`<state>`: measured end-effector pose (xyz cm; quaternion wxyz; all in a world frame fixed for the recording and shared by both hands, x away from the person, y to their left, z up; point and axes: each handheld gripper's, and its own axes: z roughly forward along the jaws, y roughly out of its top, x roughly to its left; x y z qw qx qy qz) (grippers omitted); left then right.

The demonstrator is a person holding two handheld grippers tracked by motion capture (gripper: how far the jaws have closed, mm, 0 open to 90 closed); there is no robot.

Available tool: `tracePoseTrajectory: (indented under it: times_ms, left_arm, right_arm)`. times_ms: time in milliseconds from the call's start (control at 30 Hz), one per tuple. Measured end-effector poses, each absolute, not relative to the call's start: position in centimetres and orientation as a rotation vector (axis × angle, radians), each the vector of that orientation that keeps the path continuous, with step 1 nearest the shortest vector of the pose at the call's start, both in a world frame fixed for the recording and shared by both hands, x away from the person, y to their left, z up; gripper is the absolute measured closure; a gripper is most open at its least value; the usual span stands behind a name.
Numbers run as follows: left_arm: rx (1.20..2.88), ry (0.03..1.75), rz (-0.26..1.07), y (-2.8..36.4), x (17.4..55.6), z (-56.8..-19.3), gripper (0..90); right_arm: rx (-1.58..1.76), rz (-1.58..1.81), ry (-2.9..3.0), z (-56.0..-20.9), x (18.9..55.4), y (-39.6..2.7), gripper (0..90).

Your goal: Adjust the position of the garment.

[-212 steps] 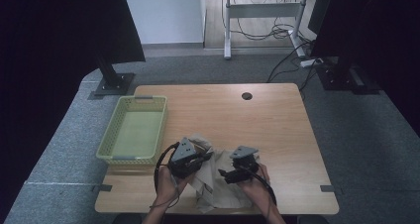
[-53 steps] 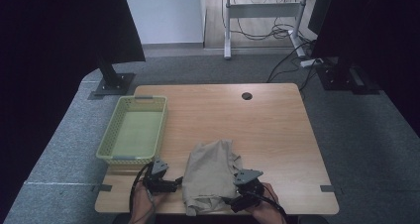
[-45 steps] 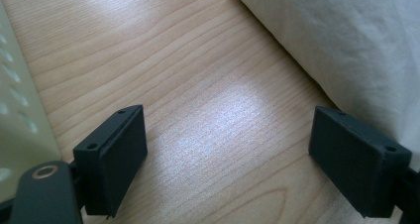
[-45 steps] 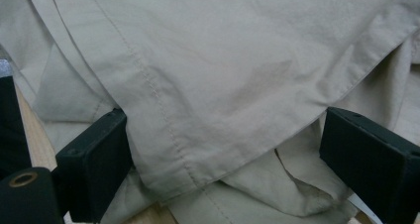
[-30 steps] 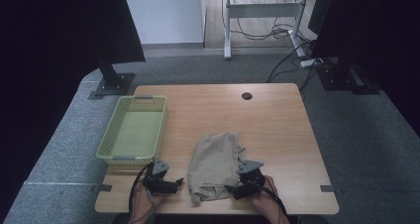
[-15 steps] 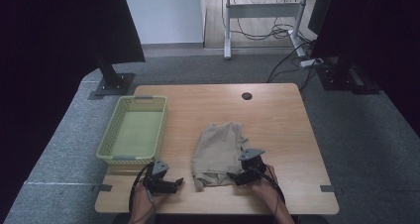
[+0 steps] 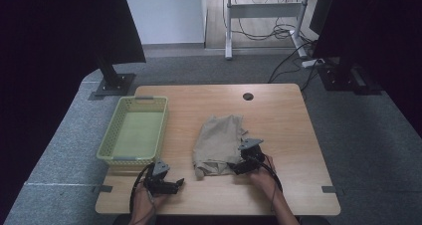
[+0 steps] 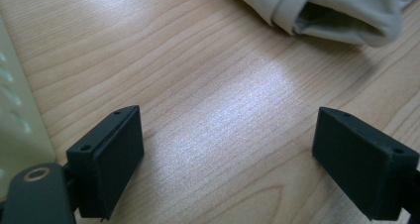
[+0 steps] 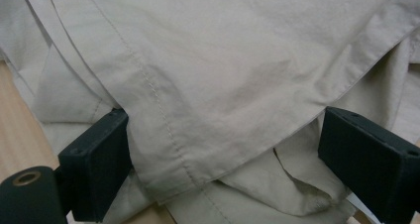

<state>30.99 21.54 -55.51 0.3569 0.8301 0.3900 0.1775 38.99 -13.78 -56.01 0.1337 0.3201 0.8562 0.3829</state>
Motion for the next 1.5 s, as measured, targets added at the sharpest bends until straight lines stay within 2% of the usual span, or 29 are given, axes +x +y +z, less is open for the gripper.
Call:
tracePoseTrajectory:
  times_ms: [233, 667, 967, 1500]
  left_arm:
    - [2.142, 1.007, 0.458, 21.5, 31.0, -55.5, 12.4]
    - [2.139, 1.009, 0.461, 21.6, 31.0, -55.5, 13.5]
    - [2.140, 1.009, 0.461, 21.6, 31.0, -55.5, 13.6]
    - [2.146, 1.007, 0.458, 21.5, 31.0, -55.5, 11.8]
  right_arm:
    - [0.920, 1.112, 2.486, -56.0, 40.6, -13.7, 8.6]
    - [0.969, 1.189, 2.481, -55.5, 40.6, -13.9, 7.6]
    - [0.898, 1.204, 2.466, -52.9, 39.4, -13.8, 6.7]
    - [0.874, 1.187, 2.450, -51.3, 36.5, -15.5, 6.4]
